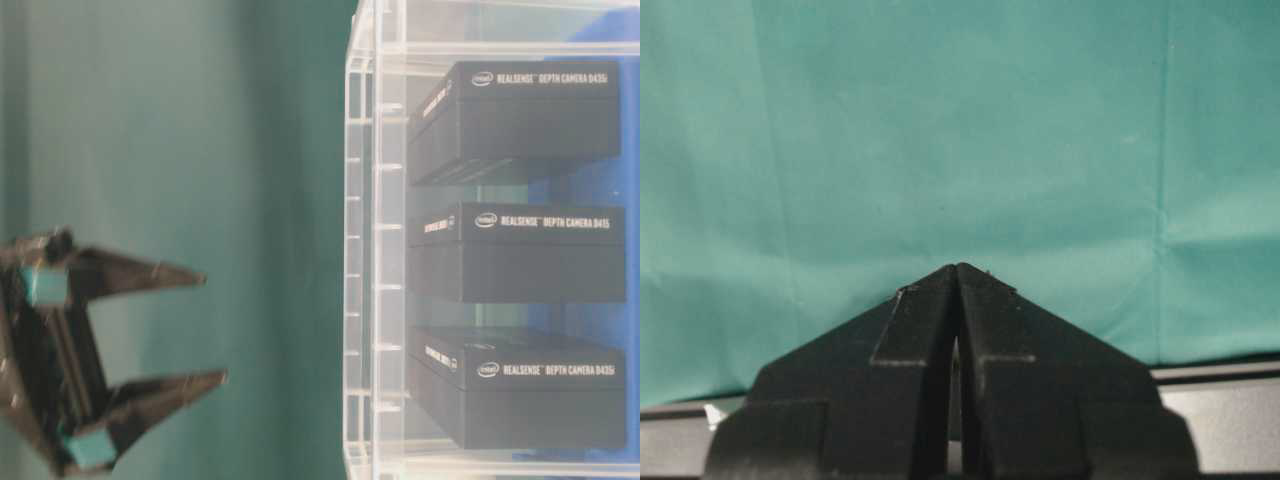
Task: Take the box out of the case with the left arm.
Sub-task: 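Move the open left gripper over the middle black box in the case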
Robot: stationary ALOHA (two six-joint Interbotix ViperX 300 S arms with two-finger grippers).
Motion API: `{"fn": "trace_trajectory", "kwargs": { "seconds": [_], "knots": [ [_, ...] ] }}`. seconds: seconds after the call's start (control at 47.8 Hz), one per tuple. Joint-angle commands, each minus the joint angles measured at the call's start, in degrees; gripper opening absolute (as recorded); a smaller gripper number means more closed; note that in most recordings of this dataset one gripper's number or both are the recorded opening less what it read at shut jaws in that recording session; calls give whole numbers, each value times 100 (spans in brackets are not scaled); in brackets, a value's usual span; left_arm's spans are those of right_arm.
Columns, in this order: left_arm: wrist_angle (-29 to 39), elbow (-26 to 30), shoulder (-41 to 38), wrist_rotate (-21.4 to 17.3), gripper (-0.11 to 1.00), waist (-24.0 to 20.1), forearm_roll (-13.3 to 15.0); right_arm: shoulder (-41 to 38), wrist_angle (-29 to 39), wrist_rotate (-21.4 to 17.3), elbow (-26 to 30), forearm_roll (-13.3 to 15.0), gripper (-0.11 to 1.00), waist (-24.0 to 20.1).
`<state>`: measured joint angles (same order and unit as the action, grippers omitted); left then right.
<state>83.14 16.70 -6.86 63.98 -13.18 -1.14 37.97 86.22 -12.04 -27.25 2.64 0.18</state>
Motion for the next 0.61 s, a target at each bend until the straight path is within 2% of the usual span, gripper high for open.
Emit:
{"fn": "trace_trajectory", "kwargs": {
  "seconds": [0.0,0.188,0.586],
  "knots": [
    [0,448,-105,44,96,44,0,18,9,-9,114,44,-1,9],
    [62,888,-527,149,96,123,26,26,9,-9,114,123,-1,9],
    [114,1099,-791,149,96,123,70,26,18,-9,97,132,-1,9]
  ]
}}
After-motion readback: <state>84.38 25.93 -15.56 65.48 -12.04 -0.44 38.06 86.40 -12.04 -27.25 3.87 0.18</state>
